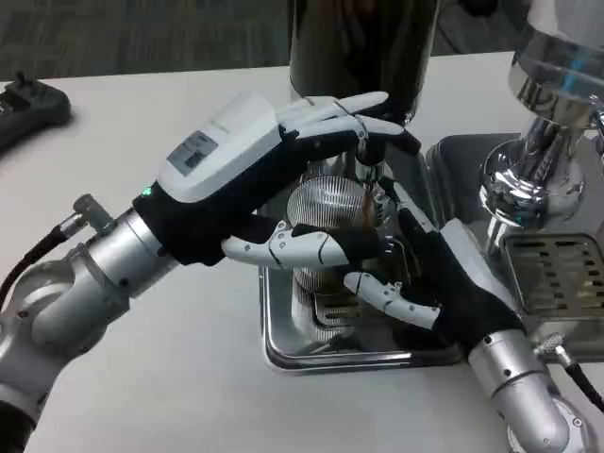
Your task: Grasp the cup under the faucet to collect the drink, then remove the cup.
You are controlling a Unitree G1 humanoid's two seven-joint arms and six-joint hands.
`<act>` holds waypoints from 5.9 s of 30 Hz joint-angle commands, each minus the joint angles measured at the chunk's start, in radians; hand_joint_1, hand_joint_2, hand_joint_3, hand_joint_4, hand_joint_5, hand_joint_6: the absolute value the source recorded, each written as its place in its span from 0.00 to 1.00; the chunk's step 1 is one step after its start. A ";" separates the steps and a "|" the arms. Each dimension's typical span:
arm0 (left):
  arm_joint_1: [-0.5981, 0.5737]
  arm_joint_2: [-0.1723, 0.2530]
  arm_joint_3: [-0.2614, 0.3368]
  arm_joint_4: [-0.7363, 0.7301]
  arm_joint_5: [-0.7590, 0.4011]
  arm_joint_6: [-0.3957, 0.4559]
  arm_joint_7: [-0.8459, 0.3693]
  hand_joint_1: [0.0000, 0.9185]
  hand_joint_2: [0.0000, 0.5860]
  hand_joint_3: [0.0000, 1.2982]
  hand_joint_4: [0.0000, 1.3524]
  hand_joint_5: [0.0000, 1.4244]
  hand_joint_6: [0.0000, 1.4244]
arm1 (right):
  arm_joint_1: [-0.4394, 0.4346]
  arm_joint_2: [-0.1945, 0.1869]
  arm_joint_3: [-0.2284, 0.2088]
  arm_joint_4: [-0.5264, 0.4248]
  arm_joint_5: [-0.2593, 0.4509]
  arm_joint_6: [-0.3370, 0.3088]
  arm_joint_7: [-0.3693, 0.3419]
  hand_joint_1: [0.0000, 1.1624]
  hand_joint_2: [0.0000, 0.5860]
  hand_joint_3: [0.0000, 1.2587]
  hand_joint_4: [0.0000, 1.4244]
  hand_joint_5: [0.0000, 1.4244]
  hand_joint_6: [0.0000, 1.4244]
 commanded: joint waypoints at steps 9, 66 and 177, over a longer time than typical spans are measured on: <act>0.036 0.002 -0.055 -0.022 0.041 -0.017 -0.058 0.00 0.28 0.25 0.13 0.21 0.15 | -0.056 0.041 -0.013 0.080 0.026 -0.036 -0.035 0.44 0.35 0.00 0.00 0.00 0.00; 0.543 -0.030 0.370 0.062 0.009 0.235 0.273 0.00 0.31 0.05 0.00 0.02 0.00 | -0.096 0.084 0.000 0.088 -0.005 0.020 -0.061 0.47 0.34 0.00 0.00 0.00 0.00; 0.544 -0.019 0.317 0.071 -0.022 0.247 0.254 0.00 0.35 0.12 0.00 0.03 0.00 | -0.015 0.108 0.025 0.113 -0.062 -0.218 -0.327 0.73 0.35 0.31 0.34 0.48 0.63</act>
